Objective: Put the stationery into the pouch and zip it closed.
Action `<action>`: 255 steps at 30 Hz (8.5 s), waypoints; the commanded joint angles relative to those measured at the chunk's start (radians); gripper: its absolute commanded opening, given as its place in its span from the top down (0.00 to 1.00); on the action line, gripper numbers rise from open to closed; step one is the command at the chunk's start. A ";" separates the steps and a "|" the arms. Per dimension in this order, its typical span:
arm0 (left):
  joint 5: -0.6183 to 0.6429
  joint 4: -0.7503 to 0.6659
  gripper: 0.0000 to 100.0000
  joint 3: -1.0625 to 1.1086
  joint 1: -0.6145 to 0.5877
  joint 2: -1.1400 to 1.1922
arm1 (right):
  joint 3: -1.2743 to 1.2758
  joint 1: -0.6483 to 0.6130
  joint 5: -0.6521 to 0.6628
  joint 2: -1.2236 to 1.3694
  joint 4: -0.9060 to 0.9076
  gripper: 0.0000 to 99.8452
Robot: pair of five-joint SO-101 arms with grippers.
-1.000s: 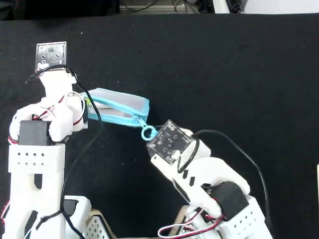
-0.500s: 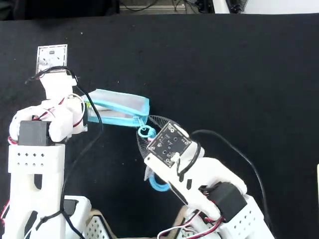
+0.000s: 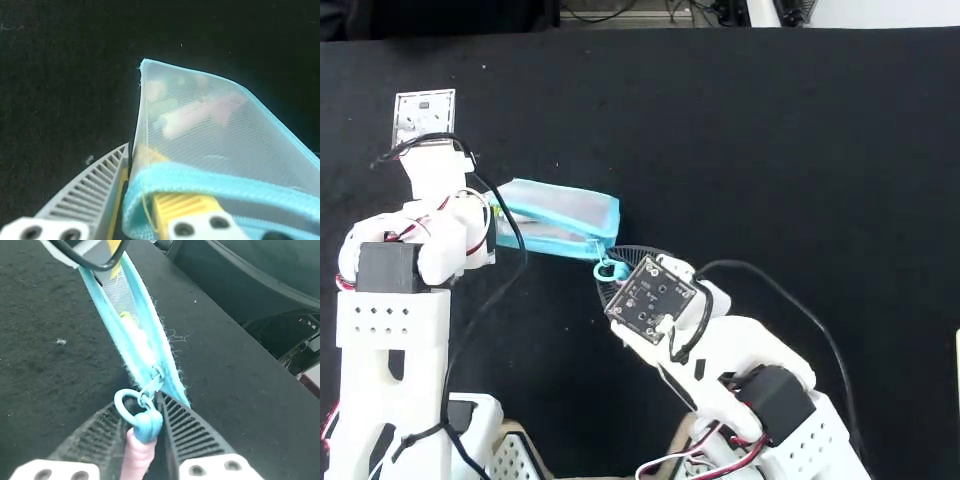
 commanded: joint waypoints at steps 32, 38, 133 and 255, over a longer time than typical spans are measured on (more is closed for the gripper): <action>-0.011 0.020 0.97 -0.070 -0.007 -0.015 | 0.004 -0.006 0.015 -0.077 0.048 0.89; -0.011 0.020 0.97 -0.070 -0.007 -0.008 | -0.053 -0.006 0.017 -0.079 0.052 0.89; -0.011 0.018 0.97 -0.085 -0.007 -0.005 | 0.117 -0.006 -0.083 -0.079 -0.063 0.86; -0.094 -0.023 0.81 -0.363 0.065 -0.015 | -0.300 0.146 -0.072 0.183 -0.094 0.99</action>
